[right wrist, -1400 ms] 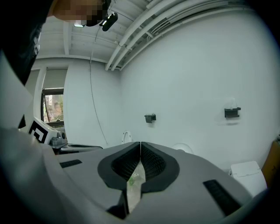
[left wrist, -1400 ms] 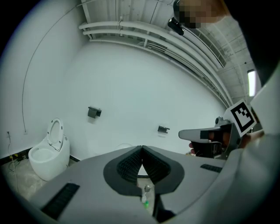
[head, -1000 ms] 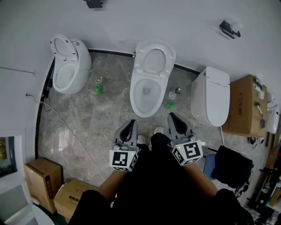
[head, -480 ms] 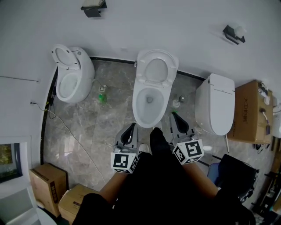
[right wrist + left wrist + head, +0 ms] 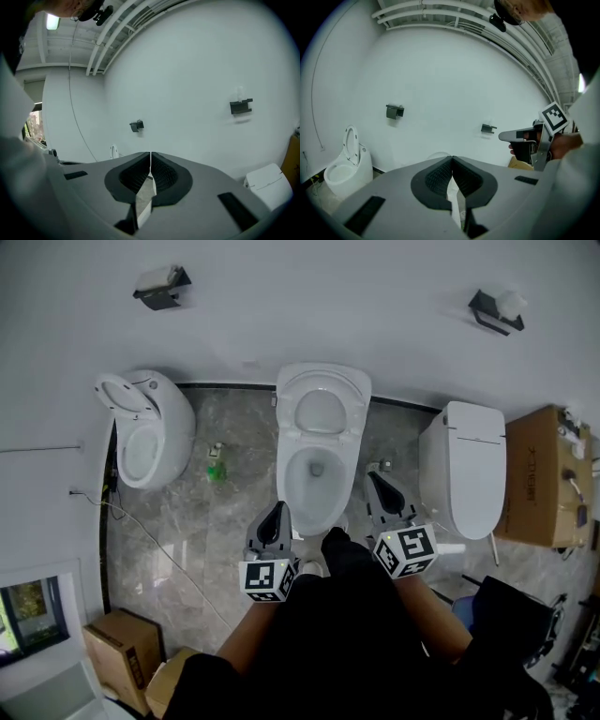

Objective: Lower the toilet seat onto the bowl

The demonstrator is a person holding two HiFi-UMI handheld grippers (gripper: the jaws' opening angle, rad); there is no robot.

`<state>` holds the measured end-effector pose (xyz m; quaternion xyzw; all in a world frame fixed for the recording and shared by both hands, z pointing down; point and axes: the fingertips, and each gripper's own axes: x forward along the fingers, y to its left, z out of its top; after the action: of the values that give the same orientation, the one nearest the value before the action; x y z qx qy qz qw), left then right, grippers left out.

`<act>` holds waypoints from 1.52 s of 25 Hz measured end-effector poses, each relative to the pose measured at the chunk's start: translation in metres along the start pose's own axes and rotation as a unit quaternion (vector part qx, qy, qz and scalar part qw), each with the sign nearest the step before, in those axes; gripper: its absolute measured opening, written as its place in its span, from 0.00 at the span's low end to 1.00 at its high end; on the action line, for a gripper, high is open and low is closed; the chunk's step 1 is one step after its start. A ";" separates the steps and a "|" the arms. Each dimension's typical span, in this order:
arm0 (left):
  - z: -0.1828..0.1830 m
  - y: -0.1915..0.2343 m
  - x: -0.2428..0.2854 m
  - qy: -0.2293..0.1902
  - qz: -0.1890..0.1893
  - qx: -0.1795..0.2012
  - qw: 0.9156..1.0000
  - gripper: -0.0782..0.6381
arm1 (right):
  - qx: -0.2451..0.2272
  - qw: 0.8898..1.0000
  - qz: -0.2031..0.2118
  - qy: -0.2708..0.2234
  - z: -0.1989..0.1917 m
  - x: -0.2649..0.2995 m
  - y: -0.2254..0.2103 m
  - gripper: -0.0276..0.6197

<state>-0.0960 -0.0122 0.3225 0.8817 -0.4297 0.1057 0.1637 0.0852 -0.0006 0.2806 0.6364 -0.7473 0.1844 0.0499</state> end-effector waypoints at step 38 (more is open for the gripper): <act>0.001 0.071 0.221 0.057 -0.024 0.029 0.998 0.13 | -0.014 0.993 -0.069 0.097 -0.041 0.170 -0.131 0.09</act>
<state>-0.0178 -0.2136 0.4079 0.8885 -0.3954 0.1645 0.1649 0.1739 -0.1608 0.3992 0.6648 -0.6959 0.2307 0.1434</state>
